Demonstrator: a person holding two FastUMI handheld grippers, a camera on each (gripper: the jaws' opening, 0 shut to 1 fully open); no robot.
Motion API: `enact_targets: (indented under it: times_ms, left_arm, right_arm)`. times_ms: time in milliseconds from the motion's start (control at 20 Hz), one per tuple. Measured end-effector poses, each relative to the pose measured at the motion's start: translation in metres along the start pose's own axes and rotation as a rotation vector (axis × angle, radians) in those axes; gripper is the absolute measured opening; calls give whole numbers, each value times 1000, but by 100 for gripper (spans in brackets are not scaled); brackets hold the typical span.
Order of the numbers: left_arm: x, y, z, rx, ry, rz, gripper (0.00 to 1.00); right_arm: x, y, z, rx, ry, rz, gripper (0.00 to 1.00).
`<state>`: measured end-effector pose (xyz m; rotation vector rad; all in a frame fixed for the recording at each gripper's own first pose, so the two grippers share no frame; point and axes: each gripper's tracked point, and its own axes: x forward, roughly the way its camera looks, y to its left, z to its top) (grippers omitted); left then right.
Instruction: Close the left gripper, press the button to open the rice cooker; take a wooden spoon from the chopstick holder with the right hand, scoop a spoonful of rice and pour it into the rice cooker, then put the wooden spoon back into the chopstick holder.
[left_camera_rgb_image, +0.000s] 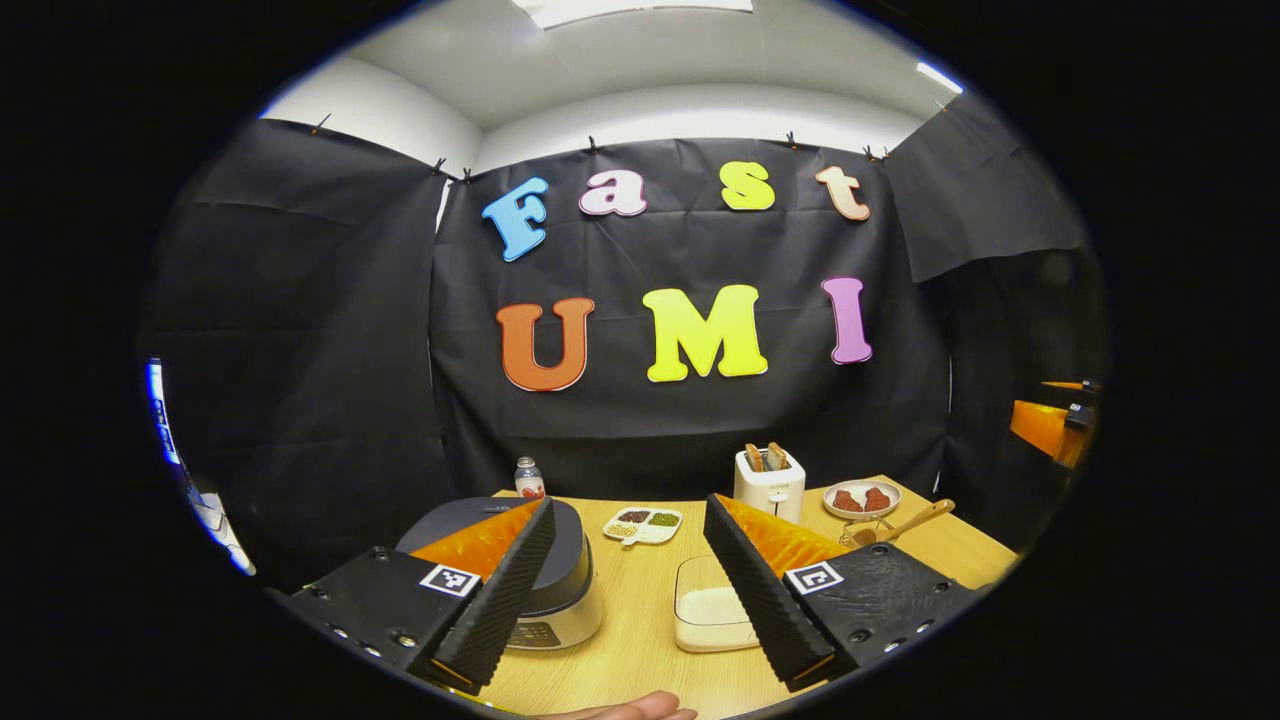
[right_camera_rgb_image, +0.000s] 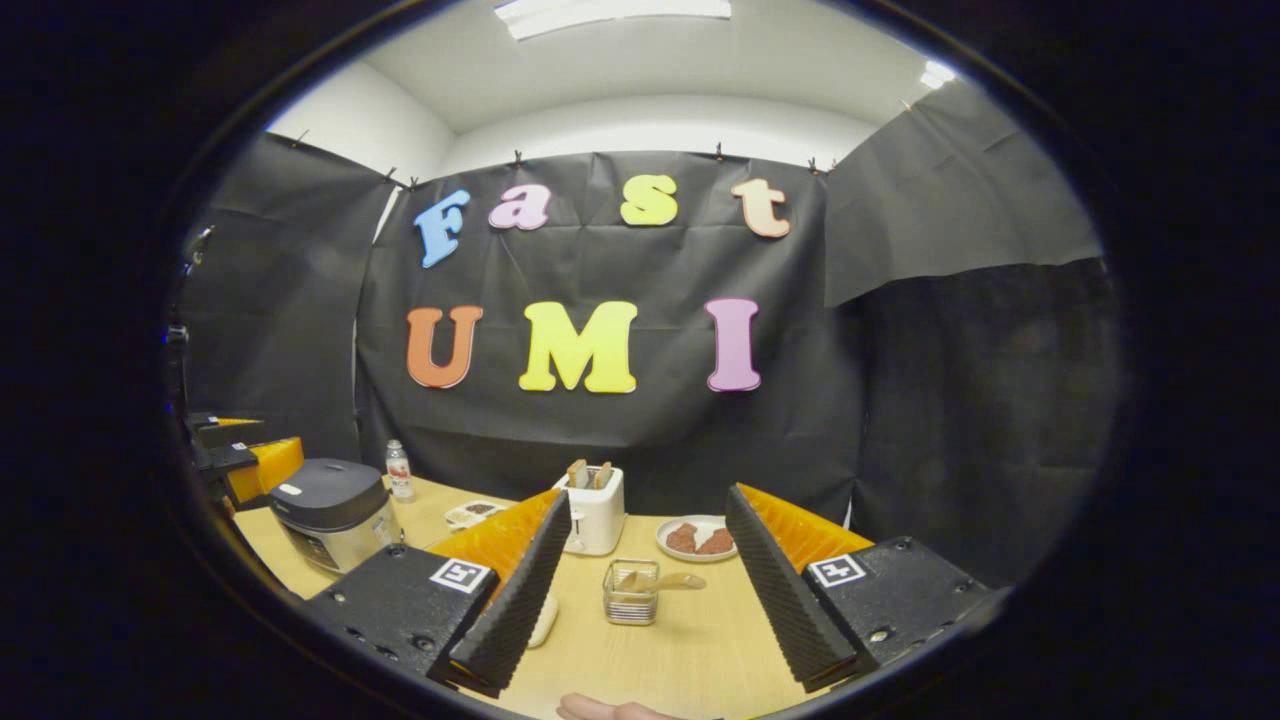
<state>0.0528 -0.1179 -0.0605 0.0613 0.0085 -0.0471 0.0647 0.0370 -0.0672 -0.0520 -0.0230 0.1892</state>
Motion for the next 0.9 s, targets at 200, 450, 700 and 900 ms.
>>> enact_targets:
  times_ms: [200, 450, 700, 900]
  left_arm:
    - [-10, 7, 3, -5, -12, 12, 96]
    - [-16, 19, 8, -11, -22, 48, 95]
    - [-19, 13, 9, -29, -16, 46, 96]
    - [-18, -3, 5, -44, -3, 21, 95]
  right_arm:
    - [4, 14, 3, 21, -8, 45, 100]
    - [5, 26, -3, 41, 1, 82, 100]
    - [6, 29, 1, 18, -14, 99, 100]
    - [2, 26, -11, 9, 6, 111, 100]
